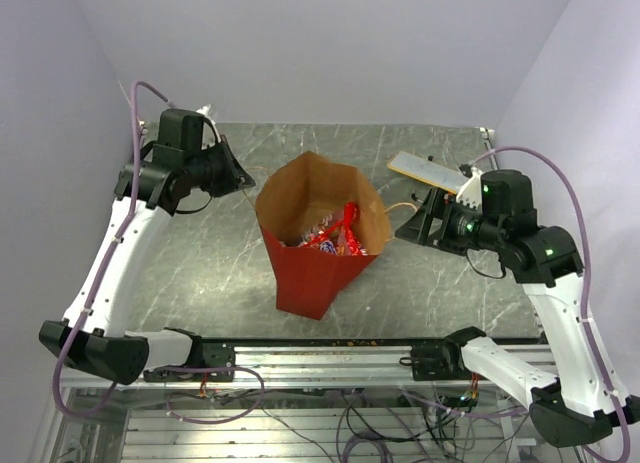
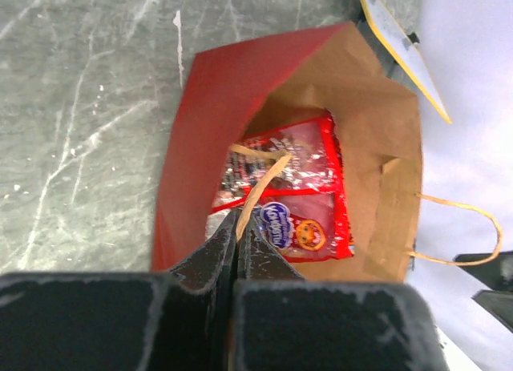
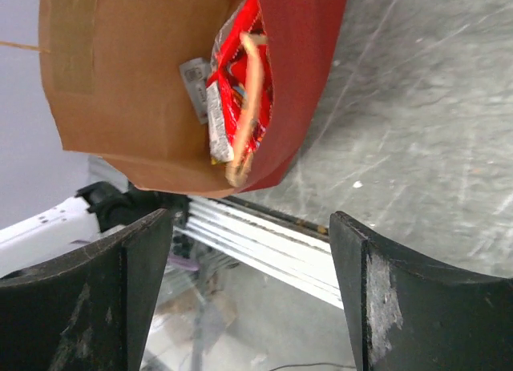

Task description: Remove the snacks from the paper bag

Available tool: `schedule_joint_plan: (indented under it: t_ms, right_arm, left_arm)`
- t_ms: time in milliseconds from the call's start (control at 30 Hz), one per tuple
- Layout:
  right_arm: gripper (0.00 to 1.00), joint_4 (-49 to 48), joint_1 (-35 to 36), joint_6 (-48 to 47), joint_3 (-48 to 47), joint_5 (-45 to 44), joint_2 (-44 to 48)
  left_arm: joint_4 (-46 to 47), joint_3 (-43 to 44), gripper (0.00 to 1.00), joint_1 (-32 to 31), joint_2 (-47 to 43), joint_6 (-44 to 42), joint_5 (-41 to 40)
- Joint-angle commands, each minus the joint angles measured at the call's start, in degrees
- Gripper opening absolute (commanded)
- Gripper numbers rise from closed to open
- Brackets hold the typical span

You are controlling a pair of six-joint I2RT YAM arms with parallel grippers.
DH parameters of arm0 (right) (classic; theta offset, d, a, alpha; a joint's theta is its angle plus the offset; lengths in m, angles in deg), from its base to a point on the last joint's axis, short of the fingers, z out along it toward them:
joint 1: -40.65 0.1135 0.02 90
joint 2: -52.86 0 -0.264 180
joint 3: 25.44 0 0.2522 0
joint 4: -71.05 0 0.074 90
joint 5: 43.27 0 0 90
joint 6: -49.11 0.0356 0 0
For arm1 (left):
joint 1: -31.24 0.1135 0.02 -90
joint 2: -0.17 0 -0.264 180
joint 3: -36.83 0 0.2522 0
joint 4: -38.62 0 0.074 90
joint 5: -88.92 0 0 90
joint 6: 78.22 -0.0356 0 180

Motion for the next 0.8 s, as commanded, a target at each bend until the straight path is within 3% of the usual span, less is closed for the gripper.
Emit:
schedule_joint_plan:
  t_ms: [0, 133, 467, 600, 767]
  right_arm:
    - [0.77, -8.8, -0.3, 3.9, 3.6, 7.8, 1.0]
    - [0.72, -17.4, -0.2, 6.0, 6.8, 9.2, 0.1]
    - [0.61, -43.1, -0.3, 17.4, 17.1, 18.2, 1.4]
    - [0.56, -55.5, -0.2, 22.8, 23.9, 19.1, 4.9]
    - [0.54, -63.3, -0.2, 23.9, 28.7, 18.5, 6.0]
  left_arm:
    - [3.1, -3.1, 0.07, 1.0, -3.3, 2.2, 3.5]
    - [7.3, -7.4, 0.07, 1.0, -4.9, 5.5, 9.0]
    - [1.9, -5.2, 0.08, 1.0, -6.0, 3.4, 8.1]
    - [2.7, -6.6, 0.18, 1.0, -7.6, 4.1, 7.1]
    - [3.7, -8.3, 0.34, 1.0, -9.1, 5.9, 5.8]
